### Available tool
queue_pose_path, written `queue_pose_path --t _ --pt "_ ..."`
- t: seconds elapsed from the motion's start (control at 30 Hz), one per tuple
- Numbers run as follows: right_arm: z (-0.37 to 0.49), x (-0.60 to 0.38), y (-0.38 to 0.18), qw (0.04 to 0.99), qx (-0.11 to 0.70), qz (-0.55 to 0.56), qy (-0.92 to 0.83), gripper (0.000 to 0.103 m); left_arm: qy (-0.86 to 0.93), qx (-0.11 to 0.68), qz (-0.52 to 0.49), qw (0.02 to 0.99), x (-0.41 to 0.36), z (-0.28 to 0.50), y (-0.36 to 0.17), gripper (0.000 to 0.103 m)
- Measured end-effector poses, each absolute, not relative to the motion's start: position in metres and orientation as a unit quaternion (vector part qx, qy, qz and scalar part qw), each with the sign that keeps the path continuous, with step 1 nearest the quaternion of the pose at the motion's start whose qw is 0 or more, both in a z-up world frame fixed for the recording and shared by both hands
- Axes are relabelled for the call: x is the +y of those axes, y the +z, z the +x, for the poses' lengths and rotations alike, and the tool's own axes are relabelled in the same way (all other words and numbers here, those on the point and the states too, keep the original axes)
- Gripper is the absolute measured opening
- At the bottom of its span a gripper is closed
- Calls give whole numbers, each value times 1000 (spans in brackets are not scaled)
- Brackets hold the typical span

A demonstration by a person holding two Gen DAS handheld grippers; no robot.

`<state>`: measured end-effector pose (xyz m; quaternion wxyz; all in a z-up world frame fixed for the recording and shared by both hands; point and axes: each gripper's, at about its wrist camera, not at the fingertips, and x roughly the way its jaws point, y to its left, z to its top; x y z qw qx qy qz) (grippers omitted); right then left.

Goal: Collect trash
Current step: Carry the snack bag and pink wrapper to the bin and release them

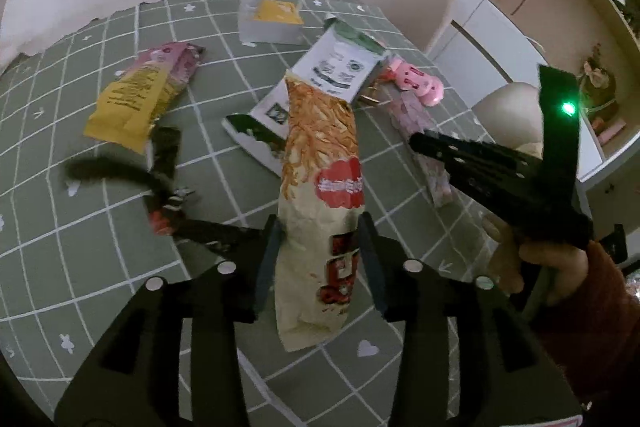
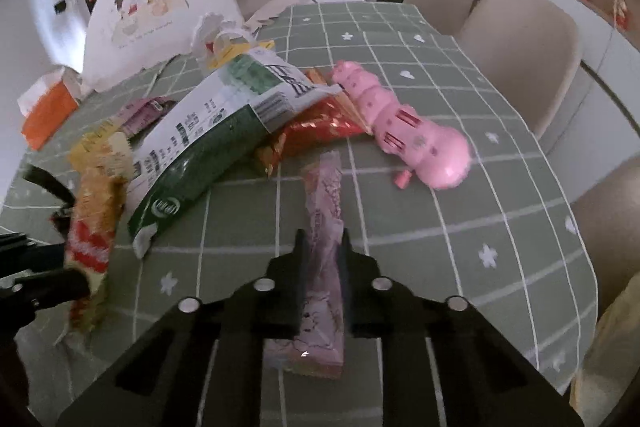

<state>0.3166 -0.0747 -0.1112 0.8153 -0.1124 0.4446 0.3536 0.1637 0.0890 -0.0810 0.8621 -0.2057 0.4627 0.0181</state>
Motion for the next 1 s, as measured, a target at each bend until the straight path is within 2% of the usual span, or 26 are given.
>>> queue_pose_path --t 0.17,0.33,0.37,0.4,0.5,0.67,1.0 --pt "308 -115 -96 817 452 -63 353 13 19 463 -206 862 86 170 -79 48" --pt "302 -156 -81 826 450 -19 340 13 31 476 -194 857 78 185 -83 49" --pt "301 -163 -78 829 447 -13 336 13 39 481 -187 856 76 188 -84 45" --pt "300 -171 -75 832 444 -7 332 13 41 483 -184 855 73 191 -84 31" --pt "294 -191 -65 842 432 9 324 13 28 478 -183 859 67 197 -76 27" --pt "288 -223 -40 862 396 25 314 13 0 434 -154 888 42 203 -33 26" --pt "275 -309 40 924 285 24 254 13 -92 283 -104 949 -46 242 92 26"
